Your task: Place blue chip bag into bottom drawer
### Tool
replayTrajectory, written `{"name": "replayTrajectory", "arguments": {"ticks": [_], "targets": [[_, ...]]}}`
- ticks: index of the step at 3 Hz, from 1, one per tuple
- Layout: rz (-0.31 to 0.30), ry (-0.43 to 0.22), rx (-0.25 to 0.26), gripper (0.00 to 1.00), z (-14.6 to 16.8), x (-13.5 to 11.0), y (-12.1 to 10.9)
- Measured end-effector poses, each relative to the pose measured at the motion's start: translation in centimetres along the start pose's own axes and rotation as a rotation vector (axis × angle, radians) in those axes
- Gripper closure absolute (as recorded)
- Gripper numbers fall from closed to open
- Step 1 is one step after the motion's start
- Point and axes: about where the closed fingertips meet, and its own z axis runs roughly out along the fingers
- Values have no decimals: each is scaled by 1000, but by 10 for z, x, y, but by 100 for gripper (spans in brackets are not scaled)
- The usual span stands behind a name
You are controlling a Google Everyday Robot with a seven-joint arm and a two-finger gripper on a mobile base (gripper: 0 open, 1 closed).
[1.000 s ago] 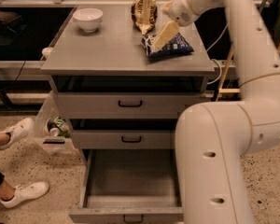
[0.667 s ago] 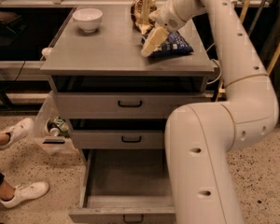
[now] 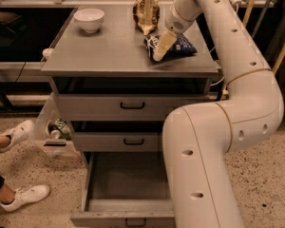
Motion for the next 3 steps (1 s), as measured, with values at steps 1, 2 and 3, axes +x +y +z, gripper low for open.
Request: {"name": "replayTrajectory", "arguments": {"ticks": [1, 2, 3], "targets": [[0, 0, 0, 0, 0, 0, 0], [8, -50, -59, 0, 36, -12, 11], [9, -53, -61, 0, 38, -12, 12]]}}
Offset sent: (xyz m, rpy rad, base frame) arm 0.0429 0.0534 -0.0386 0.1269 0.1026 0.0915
